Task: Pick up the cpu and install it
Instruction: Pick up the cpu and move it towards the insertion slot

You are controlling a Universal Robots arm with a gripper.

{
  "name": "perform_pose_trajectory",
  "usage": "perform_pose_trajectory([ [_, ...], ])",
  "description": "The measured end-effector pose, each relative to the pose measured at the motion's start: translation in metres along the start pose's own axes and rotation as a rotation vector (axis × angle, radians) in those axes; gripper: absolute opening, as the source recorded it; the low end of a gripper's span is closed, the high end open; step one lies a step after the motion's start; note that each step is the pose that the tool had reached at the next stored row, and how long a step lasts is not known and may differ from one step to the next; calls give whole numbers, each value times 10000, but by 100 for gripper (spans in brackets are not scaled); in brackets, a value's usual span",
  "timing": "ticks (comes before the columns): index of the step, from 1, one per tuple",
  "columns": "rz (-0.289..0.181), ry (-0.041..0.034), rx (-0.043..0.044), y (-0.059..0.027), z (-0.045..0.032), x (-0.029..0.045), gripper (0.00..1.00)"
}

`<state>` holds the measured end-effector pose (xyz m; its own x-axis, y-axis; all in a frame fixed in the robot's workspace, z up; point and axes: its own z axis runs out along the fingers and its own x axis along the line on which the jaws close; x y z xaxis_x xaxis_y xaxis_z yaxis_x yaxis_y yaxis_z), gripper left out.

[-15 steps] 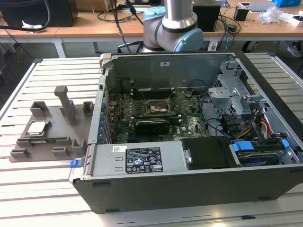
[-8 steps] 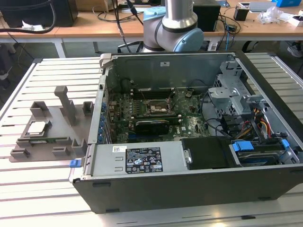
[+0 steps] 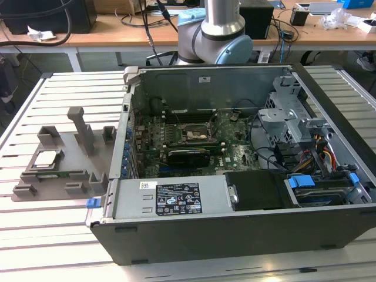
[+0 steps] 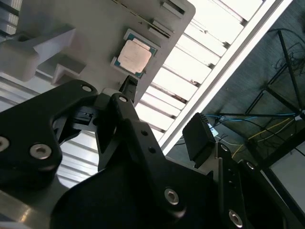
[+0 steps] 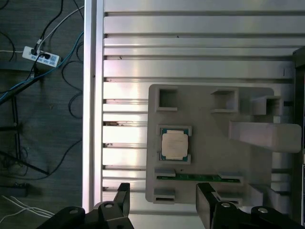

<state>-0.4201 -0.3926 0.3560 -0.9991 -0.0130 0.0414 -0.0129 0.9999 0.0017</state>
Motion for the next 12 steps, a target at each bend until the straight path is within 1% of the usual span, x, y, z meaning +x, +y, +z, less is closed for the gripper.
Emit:
perform_pose_trajectory([
  [5, -1, 0, 0, 0, 35, -2, 66],
  [9, 0, 0, 0, 0, 89, -4, 66],
  [12, -1, 0, 0, 0, 111, -5, 66],
])
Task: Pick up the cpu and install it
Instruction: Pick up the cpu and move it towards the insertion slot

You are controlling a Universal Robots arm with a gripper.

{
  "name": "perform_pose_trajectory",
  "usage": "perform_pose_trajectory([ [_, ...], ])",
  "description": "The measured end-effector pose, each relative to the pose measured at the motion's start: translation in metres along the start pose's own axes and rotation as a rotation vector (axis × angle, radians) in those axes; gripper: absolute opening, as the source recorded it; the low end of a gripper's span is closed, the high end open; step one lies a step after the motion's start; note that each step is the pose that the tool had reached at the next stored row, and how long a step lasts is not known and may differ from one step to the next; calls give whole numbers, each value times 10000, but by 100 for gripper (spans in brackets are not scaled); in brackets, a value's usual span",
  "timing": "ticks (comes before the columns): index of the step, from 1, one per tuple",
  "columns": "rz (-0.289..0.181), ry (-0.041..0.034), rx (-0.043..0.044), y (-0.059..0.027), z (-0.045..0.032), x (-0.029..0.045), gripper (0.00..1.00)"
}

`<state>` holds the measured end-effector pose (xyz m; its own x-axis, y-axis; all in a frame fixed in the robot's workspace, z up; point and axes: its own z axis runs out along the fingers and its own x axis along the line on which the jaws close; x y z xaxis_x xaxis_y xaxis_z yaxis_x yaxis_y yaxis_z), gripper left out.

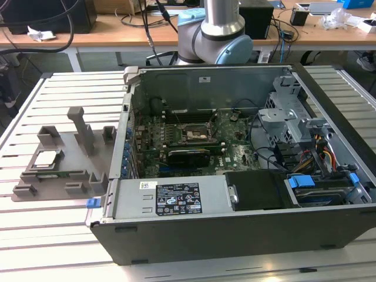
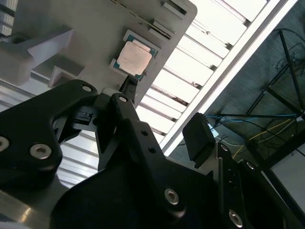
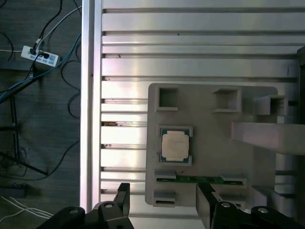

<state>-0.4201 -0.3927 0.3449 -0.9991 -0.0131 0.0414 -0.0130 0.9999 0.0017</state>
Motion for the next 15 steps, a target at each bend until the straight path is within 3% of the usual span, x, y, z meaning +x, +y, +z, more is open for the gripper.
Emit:
perform_pose_trajectory([
  [15, 0, 0, 0, 0, 118, -5, 66],
])
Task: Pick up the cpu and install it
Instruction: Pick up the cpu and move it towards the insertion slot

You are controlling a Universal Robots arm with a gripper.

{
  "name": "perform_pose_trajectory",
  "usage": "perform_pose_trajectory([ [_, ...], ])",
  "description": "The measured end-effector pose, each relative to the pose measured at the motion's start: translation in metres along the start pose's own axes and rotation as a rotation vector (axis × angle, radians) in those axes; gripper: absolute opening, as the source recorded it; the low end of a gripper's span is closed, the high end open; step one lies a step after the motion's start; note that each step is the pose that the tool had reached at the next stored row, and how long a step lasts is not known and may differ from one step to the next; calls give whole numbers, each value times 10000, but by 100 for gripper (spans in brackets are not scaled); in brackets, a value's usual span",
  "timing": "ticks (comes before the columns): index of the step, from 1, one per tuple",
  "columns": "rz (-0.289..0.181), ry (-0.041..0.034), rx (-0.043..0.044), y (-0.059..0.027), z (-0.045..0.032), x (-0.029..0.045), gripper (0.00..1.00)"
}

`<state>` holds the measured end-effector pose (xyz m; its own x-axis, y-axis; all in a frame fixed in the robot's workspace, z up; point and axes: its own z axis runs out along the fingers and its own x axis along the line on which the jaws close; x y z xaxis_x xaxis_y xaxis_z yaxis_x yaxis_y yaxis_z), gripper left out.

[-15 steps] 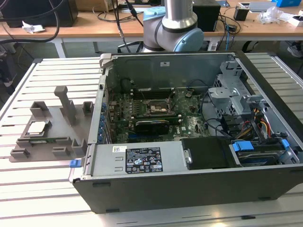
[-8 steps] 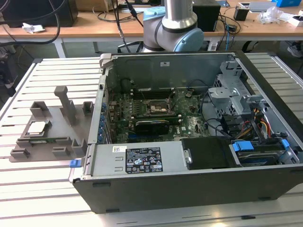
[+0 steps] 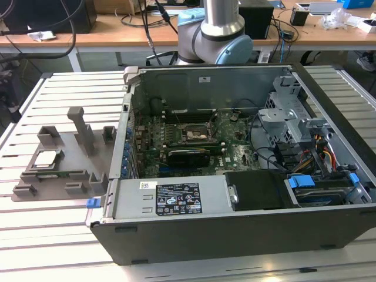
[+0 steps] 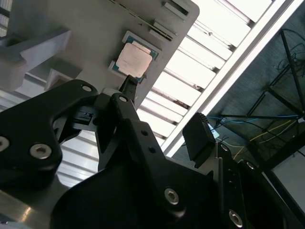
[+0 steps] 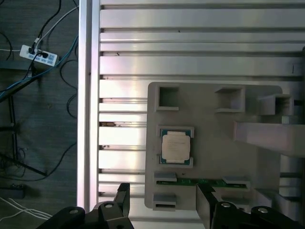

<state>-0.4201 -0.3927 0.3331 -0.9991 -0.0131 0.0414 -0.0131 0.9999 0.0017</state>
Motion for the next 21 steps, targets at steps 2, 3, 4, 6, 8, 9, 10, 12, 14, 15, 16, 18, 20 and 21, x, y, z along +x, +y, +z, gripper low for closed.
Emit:
perform_pose_trajectory([
  [2, 1, -1, 0, 0, 18, -1, 66],
  [3, 1, -1, -1, 0, 29, -1, 66],
  [4, 0, -1, -1, 0, 37, -1, 66],
  [6, 0, 0, 0, 0, 89, -4, 66],
  [8, 0, 0, 0, 0, 132, -6, 66],
  [9, 0, 0, 0, 0, 139, -6, 66],
  [10, 0, 0, 0, 0, 145, -6, 66],
  [12, 0, 0, 0, 0, 160, -7, 66],
  [14, 0, 0, 0, 0, 176, -7, 66],
  [15, 0, 0, 0, 0, 186, -8, 66],
  [16, 0, 0, 0, 0, 193, -8, 66],
  [18, 0, -1, 0, 0, 206, -9, 66],
  [20, 0, 0, 0, 0, 223, -9, 66],
  [21, 0, -1, 0, 0, 234, -10, 66],
])
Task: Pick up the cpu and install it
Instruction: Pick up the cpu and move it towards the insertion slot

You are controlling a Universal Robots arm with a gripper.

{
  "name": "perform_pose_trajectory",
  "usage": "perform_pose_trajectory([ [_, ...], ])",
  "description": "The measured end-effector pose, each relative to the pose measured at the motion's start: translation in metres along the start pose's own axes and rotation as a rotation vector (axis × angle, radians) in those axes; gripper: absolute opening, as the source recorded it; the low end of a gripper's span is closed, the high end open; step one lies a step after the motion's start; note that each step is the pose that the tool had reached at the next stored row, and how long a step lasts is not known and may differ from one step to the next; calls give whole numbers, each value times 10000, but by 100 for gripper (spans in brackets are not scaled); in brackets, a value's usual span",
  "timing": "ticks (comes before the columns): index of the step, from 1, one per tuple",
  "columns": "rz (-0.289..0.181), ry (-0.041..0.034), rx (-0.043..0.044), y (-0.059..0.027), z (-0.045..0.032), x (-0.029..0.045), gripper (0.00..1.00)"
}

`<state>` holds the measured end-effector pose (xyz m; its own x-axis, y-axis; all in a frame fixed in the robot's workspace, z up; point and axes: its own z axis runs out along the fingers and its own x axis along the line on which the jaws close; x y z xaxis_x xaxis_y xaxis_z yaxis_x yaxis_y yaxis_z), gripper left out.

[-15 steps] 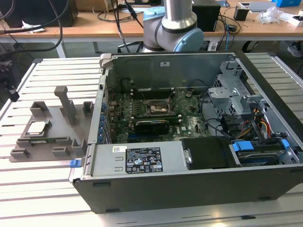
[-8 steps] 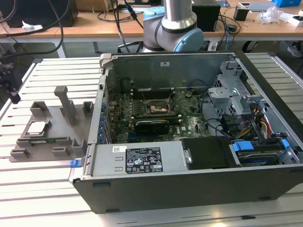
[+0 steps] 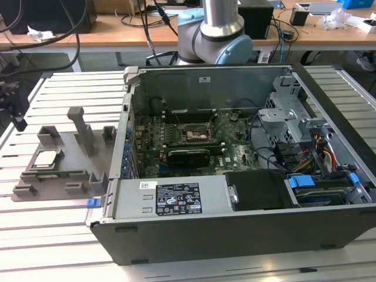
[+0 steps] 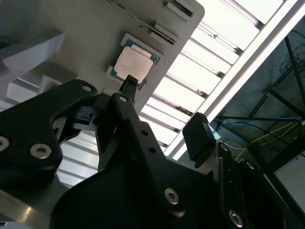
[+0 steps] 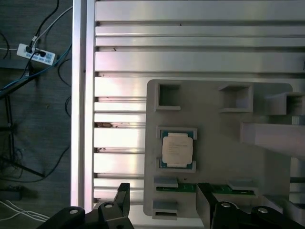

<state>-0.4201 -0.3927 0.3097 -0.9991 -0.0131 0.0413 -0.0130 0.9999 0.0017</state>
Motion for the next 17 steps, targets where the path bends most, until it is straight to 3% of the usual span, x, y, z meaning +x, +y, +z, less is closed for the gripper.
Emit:
perform_pose_trajectory([
  [17, 0, 1, 0, 0, 171, -7, 66],
])
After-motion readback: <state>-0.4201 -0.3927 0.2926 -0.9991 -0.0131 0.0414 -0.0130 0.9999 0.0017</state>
